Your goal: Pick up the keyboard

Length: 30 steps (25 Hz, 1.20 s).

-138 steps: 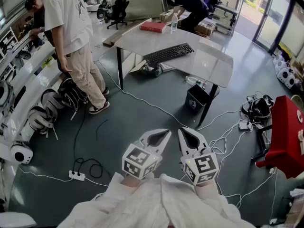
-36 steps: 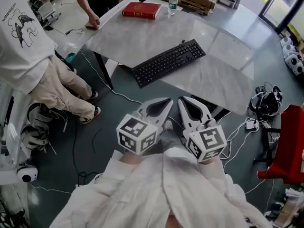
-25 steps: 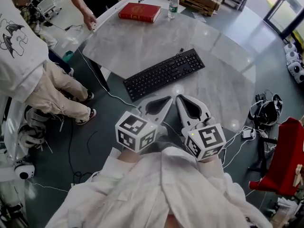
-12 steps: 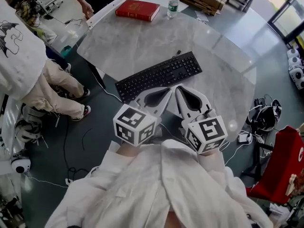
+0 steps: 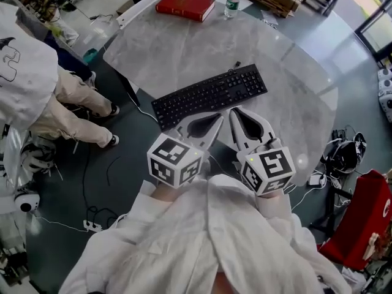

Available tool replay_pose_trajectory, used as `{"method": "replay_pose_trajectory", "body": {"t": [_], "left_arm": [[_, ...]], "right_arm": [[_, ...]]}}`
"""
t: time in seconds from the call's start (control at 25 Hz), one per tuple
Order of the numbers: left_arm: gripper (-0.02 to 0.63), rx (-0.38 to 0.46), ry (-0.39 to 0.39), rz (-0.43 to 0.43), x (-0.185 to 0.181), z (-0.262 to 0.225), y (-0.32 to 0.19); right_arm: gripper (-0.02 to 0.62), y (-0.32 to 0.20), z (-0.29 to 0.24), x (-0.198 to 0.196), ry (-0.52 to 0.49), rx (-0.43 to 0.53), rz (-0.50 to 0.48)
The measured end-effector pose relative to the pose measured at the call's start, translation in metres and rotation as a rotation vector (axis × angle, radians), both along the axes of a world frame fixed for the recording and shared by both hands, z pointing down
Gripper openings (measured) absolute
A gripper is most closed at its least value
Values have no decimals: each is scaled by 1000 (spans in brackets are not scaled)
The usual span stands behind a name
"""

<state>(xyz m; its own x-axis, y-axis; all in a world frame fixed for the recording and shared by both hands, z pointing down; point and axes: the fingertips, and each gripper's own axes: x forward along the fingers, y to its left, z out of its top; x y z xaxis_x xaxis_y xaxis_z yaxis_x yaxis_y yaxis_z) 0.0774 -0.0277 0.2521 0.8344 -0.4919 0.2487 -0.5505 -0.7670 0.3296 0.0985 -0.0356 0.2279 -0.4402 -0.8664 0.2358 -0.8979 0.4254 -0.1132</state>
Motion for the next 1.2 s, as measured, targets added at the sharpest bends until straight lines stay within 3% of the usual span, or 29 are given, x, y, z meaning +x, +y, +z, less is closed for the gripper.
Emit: {"method": "replay_pose_trajectory", "body": {"t": [0.68,0.92,1.2], "left_arm": [[17,-62,-24,6,-21,13,-29],[17,-106,-22,-41,-43,19,-44],[17,-142,-37,-31,-43,33,-42]], "right_arm": [[31,-30,15,-16,-15,-59,14],[31,-36,14,-13,-32,-68,44],[31,-41,29,-25,-21,-119,15]]}}
